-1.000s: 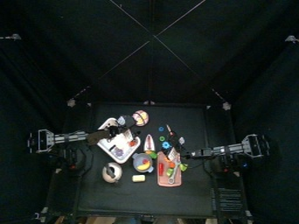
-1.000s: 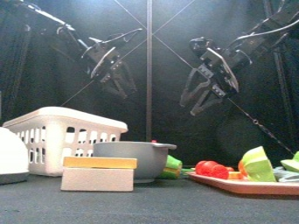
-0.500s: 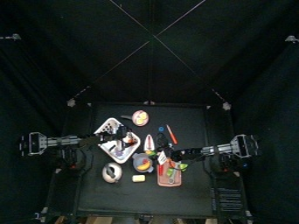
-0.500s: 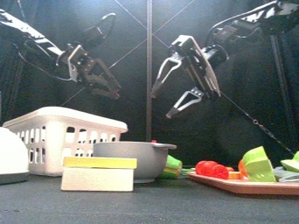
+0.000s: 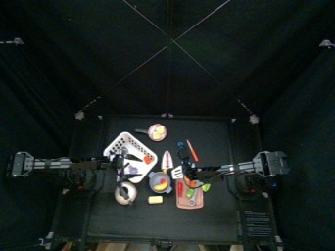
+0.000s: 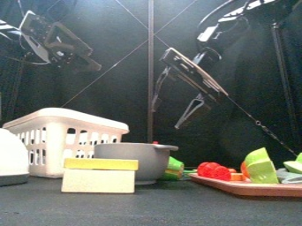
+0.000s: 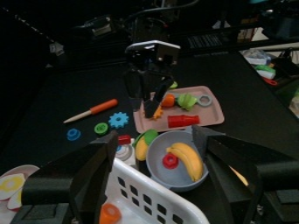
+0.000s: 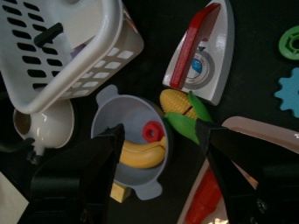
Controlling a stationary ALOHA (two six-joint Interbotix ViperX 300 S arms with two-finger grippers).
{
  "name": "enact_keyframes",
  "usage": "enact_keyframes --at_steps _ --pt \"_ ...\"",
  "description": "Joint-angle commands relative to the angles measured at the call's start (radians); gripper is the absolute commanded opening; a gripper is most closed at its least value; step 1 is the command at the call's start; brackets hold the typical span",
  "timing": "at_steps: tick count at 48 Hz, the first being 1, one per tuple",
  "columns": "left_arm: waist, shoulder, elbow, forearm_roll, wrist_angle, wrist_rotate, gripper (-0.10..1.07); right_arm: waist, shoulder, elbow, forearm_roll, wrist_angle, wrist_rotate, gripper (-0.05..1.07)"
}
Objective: Grab bowl
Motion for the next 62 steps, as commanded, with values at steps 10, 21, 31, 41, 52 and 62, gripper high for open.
enact_keyframes --at_steps 10,21,31,41,52,62 --pt "0.008 0.0 -0.006 0.011 0.005 0.002 1.0 0.046 0.061 -0.196 0.218 0.324 -0.253 0.95" --pt "0.012 0.0 0.0 0.017 0.003 0.002 1.0 0.032 0.172 -0.259 0.423 0.235 -0.52 0.95" --pt "0.018 0.0 0.006 0.017 0.002 0.0 1.0 0.003 0.196 -0.256 0.434 0.225 -0.56 0.94" --pt "0.018 0.0 0.009 0.017 0.003 0.0 1.0 -0.015 0.207 -0.224 0.434 0.209 -0.563 0.94" --pt "0.018 0.0 0.015 0.026 0.002 0.0 1.0 -0.032 0.206 -0.178 0.437 0.147 -0.561 0.94" --pt "0.018 0.0 0.018 0.029 0.002 0.0 1.0 -0.044 0.209 -0.155 0.439 0.127 -0.554 0.94"
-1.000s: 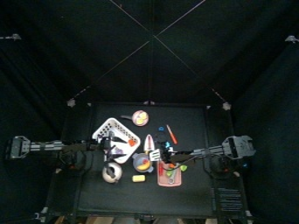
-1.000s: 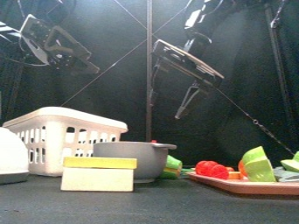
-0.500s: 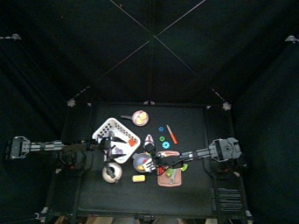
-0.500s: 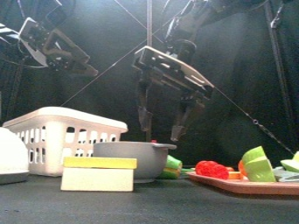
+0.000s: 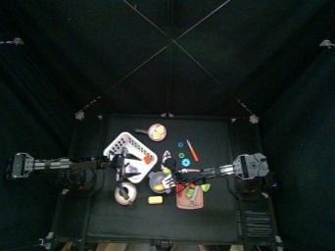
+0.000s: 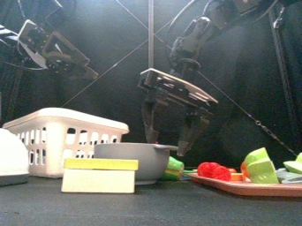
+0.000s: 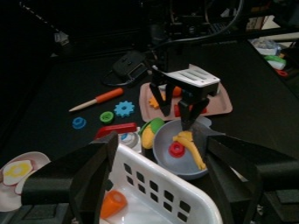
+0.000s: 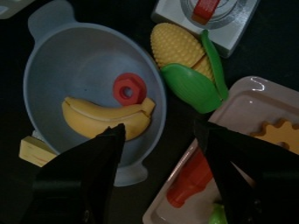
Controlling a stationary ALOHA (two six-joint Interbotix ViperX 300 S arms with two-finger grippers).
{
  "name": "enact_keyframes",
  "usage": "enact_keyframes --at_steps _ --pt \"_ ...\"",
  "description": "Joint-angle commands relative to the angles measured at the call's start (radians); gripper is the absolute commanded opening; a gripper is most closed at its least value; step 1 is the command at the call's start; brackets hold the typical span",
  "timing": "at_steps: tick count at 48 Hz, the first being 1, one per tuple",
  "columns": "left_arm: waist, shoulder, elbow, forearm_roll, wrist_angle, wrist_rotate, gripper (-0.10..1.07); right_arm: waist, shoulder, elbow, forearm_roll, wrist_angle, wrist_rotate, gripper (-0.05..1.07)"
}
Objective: Grab bowl
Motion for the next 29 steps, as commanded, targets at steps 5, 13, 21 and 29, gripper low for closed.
enact_keyframes --at_steps 5,13,21,29 --pt "0.005 0.0 -0.011 0.003 0.003 0.0 1.0 -0.012 -0.014 -0.006 0.002 -0.008 0.008 0.94" --pt "0.005 0.0 -0.011 0.003 0.003 0.0 1.0 -0.012 -0.011 -0.006 0.0 -0.008 0.008 0.94" --pt "0.003 0.0 -0.011 0.003 0.003 0.0 1.0 -0.012 -0.006 -0.006 0.002 -0.008 0.008 0.94" --pt "0.003 0.0 -0.011 0.003 0.005 0.0 1.0 -0.012 0.0 -0.009 0.0 -0.008 0.008 0.94"
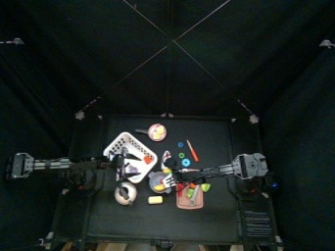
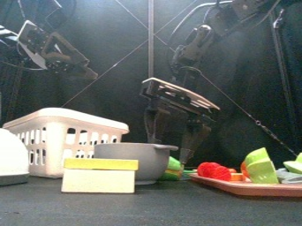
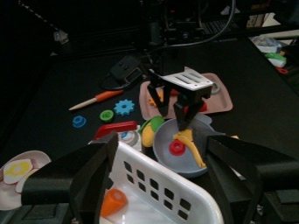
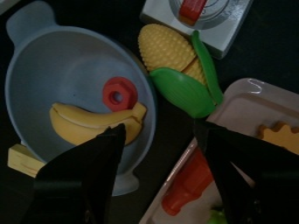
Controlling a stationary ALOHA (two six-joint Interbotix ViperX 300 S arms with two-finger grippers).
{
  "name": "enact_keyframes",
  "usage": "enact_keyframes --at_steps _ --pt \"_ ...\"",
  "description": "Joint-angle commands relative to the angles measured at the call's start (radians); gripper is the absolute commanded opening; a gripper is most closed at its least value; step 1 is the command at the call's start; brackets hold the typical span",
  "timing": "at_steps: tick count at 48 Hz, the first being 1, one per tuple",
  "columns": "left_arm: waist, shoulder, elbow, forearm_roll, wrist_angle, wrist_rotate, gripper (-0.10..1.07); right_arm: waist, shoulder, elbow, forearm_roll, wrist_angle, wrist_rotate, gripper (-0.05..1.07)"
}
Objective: Grab bowl
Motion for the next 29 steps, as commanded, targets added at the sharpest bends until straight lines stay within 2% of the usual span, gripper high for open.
enact_keyframes --at_steps 1,11,22,29 --pt "0.002 0.002 -0.012 0.003 0.003 0.0 1.0 -0.005 -0.017 -0.014 0.0 -0.003 0.0 0.94" --pt "0.002 0.0 -0.012 0.003 0.003 0.0 1.0 -0.005 -0.014 -0.02 0.0 -0.005 -0.002 0.91" --pt "0.002 0.0 -0.011 0.003 0.003 0.0 1.0 -0.005 -0.014 -0.021 0.0 -0.005 0.002 0.67" --pt "0.002 0.0 -0.009 0.003 0.003 0.0 1.0 -0.006 -0.014 -0.021 0.017 -0.005 -0.005 0.58"
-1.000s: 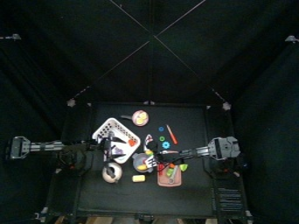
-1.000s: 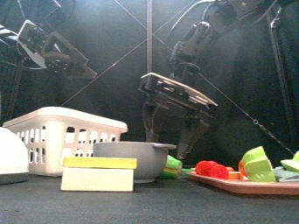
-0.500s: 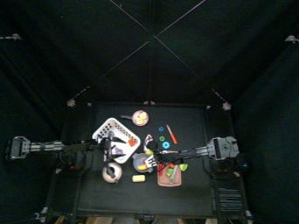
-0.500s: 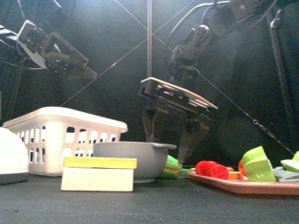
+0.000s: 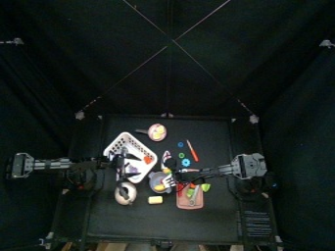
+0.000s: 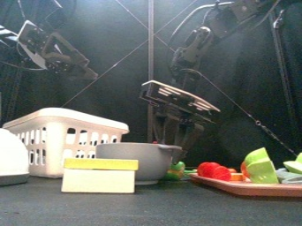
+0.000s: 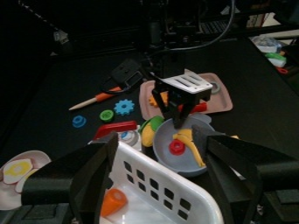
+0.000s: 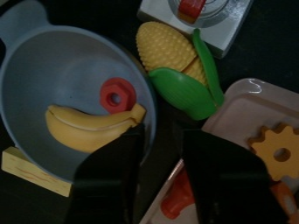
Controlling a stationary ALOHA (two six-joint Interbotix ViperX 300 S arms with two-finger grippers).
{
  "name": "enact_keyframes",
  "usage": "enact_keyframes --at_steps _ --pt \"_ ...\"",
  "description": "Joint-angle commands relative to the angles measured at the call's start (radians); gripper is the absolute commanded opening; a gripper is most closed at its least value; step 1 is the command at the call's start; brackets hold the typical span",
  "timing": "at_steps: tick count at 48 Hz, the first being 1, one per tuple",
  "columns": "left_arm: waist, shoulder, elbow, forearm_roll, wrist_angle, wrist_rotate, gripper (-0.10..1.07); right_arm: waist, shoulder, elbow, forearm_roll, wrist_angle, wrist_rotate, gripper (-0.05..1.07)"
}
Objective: Grab bowl
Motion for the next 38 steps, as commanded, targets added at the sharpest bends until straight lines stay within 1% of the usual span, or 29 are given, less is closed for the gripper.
enact_keyframes --at_steps 1,15,20,26,30,33,38 --pt "0.002 0.0 -0.011 0.003 0.003 0.0 1.0 -0.005 -0.018 -0.021 0.009 -0.003 -0.006 0.58" --pt "0.002 0.0 -0.011 0.003 0.003 0.0 1.0 -0.005 -0.018 -0.038 -0.002 -0.003 -0.009 0.55" --pt "0.002 0.0 -0.011 0.003 0.003 0.0 1.0 -0.005 -0.018 -0.041 -0.003 -0.003 -0.009 0.5" --pt "0.002 0.0 -0.009 0.003 0.003 0.0 1.0 -0.005 -0.018 -0.043 0.0 -0.003 -0.009 0.41" --pt "0.002 0.0 -0.009 0.003 0.003 -0.002 1.0 -0.005 -0.025 -0.044 -0.003 -0.003 -0.009 0.36" --pt "0.002 0.0 -0.011 0.003 0.003 0.0 1.0 -0.005 -0.032 -0.044 -0.003 -0.003 -0.009 0.34" --pt "0.002 0.0 -0.009 0.003 0.003 0.0 1.0 -0.005 -0.034 -0.044 -0.003 -0.003 -0.011 0.34"
